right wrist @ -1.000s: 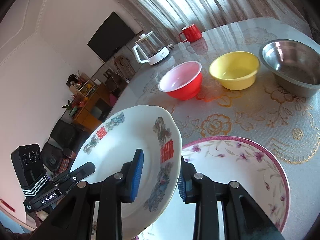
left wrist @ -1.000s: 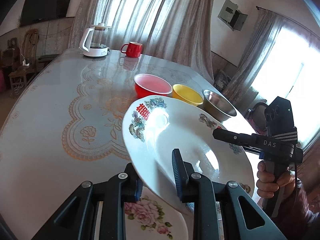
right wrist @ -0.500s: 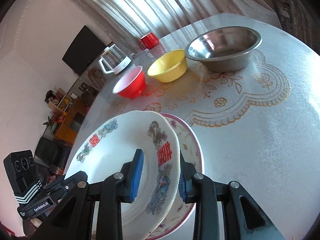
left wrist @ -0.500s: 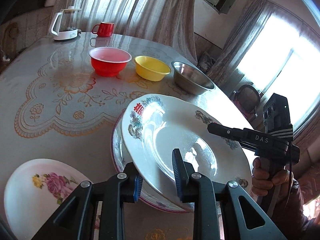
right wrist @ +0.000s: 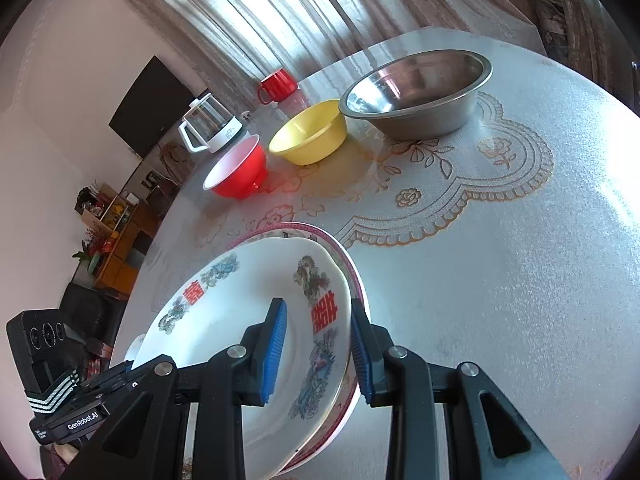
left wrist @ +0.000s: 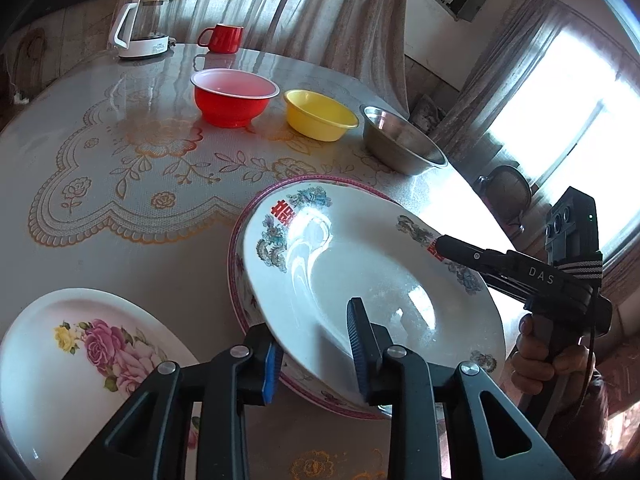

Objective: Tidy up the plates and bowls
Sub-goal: 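Lower the red-character plate onto the purple-floral plate and open the left tool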

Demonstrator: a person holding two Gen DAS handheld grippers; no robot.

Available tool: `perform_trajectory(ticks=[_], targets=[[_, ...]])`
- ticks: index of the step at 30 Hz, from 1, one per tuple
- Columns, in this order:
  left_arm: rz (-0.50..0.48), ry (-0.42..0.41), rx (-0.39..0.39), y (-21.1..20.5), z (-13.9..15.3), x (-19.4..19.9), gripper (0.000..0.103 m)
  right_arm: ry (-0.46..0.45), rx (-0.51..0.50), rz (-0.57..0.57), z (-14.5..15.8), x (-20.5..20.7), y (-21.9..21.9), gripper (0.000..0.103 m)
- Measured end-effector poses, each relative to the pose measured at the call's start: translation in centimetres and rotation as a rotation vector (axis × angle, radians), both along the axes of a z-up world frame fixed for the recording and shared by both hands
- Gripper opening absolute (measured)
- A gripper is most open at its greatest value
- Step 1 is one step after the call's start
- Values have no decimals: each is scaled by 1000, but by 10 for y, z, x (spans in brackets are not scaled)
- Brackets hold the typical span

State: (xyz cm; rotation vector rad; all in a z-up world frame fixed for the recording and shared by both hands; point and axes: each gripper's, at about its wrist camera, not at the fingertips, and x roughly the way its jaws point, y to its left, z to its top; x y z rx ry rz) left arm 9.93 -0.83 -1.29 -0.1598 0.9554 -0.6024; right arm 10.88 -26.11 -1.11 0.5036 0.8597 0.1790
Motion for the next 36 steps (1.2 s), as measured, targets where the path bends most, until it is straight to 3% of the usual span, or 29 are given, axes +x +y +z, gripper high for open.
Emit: perform_trajectory(ticks=[9, 13, 18, 20, 24, 27, 30, 36], targets=[[-18, 0, 5, 1, -1, -5, 32, -16, -6, -16, 5, -7, -2, 31], [-22, -1, -5, 3, -1, -8, 32, -25, -61, -47, 10, -11, -2, 32], [-19, 4, -25, 5, 0, -10, 32, -82, -18, -20, 19, -17, -3, 32], [-12, 17, -30, 7, -2, -8, 32, -85, -69, -63, 22, -17, -2, 32], [1, 20, -35, 11, -3, -7, 32, -40, -67, -153, 15, -14, -15, 32], [5, 7, -39, 12, 0, -6, 33, -11, -55, -128, 6, -12, -13, 27], [12, -1, -38, 15, 1, -6, 34, -23, -126, -104, 8, -14, -1, 27], [31, -17, -53, 24, 7, -7, 35, -19, -152, -65, 9, -14, 9, 26]])
